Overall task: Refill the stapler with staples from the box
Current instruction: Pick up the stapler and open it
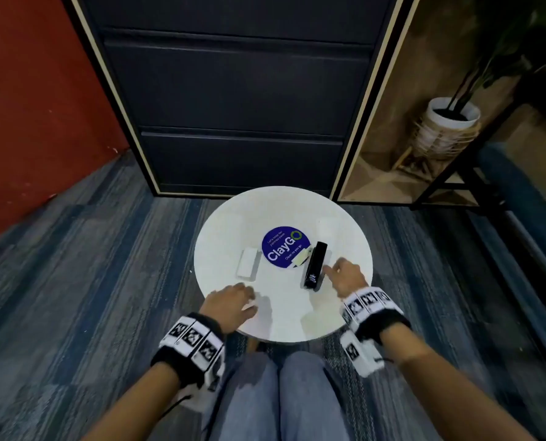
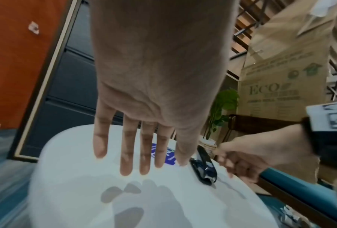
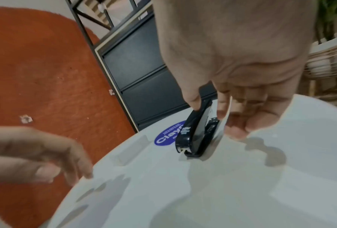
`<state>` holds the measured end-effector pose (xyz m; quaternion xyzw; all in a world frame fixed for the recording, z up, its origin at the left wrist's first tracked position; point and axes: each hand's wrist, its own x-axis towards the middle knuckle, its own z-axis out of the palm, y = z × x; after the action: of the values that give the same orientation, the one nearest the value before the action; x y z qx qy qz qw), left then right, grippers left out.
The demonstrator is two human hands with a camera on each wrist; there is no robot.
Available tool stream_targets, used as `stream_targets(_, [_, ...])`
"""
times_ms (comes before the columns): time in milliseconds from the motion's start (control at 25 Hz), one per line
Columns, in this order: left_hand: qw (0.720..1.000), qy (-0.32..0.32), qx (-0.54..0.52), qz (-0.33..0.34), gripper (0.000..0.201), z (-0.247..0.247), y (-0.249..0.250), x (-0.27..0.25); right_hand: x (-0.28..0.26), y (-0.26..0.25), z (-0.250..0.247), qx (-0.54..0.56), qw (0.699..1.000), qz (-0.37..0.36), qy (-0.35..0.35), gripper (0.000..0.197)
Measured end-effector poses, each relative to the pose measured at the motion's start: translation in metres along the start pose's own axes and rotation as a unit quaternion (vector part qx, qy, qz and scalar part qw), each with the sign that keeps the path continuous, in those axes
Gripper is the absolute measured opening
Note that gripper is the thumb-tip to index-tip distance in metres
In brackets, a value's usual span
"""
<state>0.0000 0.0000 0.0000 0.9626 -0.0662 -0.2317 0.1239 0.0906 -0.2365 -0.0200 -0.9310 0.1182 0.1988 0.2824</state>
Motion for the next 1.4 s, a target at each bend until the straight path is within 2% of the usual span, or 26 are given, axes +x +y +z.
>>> stream_targets(80, [1.0,0.011,-0.019,0.014,0.038,-0.004,0.015,0.022,0.019,-0.014,0.008,0.036,0.999,0.024,0.03,0.049])
stream_targets(200, [0.999,0.002,-0.018,0.039,0.035,-0.008,0.034,0.046,0.032,-0.035,0.023,0.054,0.997,0.042,0.029,0.064])
stream_targets(400, [0.999,0.015,-0.047,0.01,0.034,-0.005,0.039,0.062,0.039,-0.047,0.041,0.032,0.997,0.026,0.067,0.043])
stream_targets(520, [0.992,0.059,-0.111,-0.014,0.036,-0.006,0.042,0.06,0.036,-0.058,0.036,0.074,0.994,-0.059,0.05,0.036])
stream_targets(640, [0.968,0.118,-0.219,-0.033,0.04,-0.01,0.037,0.062,0.022,-0.065,0.023,0.23,0.956,-0.181,0.021,0.017])
stream_targets(800, [0.926,0.204,-0.318,0.005,0.045,-0.025,0.04,0.062,0.005,-0.069,0.009,0.348,0.9,-0.258,-0.037,0.018])
stream_targets(920, [0.919,0.247,-0.307,0.002,0.039,-0.039,0.048,0.062,-0.006,-0.07,0.001,0.39,0.875,-0.276,-0.078,0.021])
stream_targets(1040, [0.927,0.273,-0.256,-0.004,0.033,-0.044,0.056,0.061,-0.013,-0.071,0.0,0.433,0.855,-0.27,-0.089,0.02])
stream_targets(1120, [0.916,0.286,-0.28,-0.014,0.032,-0.041,0.058,0.057,-0.015,-0.068,-0.001,0.449,0.85,-0.264,-0.086,0.022])
stream_targets(1160, [0.884,0.297,-0.358,-0.036,0.034,-0.041,0.055,0.056,-0.015,-0.064,-0.002,0.472,0.841,-0.251,-0.085,0.022])
stream_targets(1200, [0.817,0.307,-0.483,-0.071,0.035,-0.043,0.051,0.056,-0.015,-0.059,-0.004,0.517,0.82,-0.229,-0.089,0.021])
stream_targets(1280, [0.635,0.284,-0.709,-0.118,0.034,-0.042,0.039,0.059,-0.011,-0.047,-0.006,0.621,0.754,-0.182,-0.115,0.029])
stream_targets(1320, [0.573,0.267,-0.766,-0.12,0.035,-0.04,0.034,0.06,-0.01,-0.044,-0.005,0.659,0.725,-0.161,-0.121,0.036])
stream_targets(1399, [0.483,0.234,-0.836,-0.111,0.045,-0.039,0.033,0.061,-0.007,-0.043,-0.001,0.719,0.676,-0.12,-0.11,0.031])
